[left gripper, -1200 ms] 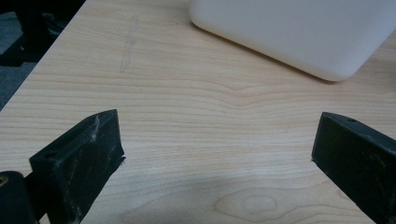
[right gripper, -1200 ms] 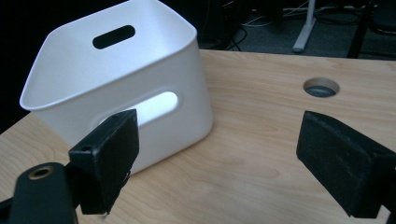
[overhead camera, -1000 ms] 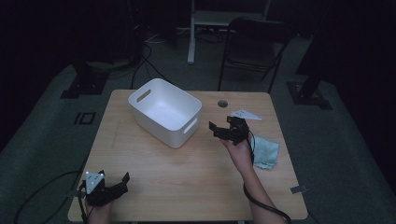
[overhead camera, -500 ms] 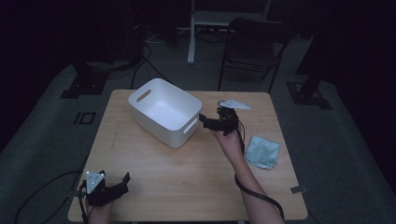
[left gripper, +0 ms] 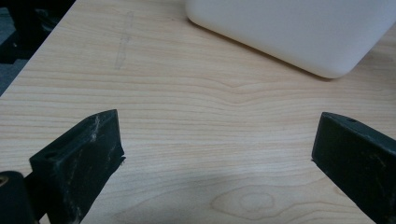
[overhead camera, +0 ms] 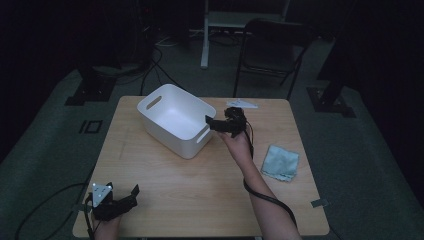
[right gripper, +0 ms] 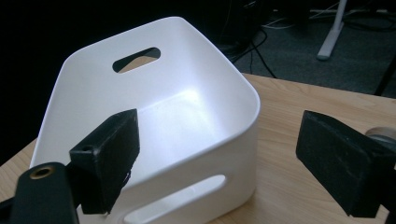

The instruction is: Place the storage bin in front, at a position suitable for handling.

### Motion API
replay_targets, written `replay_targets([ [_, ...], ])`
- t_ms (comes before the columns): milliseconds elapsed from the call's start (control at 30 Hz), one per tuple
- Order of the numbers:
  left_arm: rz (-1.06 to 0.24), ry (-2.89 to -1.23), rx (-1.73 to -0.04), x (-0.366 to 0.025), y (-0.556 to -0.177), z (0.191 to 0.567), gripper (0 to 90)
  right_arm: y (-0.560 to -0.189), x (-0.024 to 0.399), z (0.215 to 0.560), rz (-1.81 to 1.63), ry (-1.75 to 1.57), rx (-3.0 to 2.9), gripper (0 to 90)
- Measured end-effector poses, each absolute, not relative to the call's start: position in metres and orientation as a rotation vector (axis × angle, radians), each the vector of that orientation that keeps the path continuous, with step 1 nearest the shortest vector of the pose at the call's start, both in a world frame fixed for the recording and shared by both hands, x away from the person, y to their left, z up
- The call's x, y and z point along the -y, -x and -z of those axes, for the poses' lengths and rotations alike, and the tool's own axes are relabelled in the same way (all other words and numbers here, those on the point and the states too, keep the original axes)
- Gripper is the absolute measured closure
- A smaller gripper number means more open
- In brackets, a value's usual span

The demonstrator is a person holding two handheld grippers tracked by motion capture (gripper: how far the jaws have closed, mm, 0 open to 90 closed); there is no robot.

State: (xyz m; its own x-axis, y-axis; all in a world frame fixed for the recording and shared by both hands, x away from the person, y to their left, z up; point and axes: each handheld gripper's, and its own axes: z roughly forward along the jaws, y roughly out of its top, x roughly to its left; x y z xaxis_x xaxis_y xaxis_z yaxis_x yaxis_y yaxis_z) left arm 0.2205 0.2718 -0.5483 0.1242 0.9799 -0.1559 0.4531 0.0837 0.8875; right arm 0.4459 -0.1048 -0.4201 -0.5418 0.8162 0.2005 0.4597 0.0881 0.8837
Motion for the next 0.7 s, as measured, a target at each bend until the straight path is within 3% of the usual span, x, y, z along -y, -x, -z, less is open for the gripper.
replay_targets([
  [467, -0.744, -1.504, -1.461, -0.272, -0.221, 0.548, 1.6, -0.473, 0.087, 0.426, -1.356, -1.252, -2.1, 15.2],
  [700, -0.739, -1.502, -1.46, -0.272, -0.222, 0.548, 1.6, -0.485, 0.089, 0.429, -1.349, -1.271, -2.086, 30.6],
])
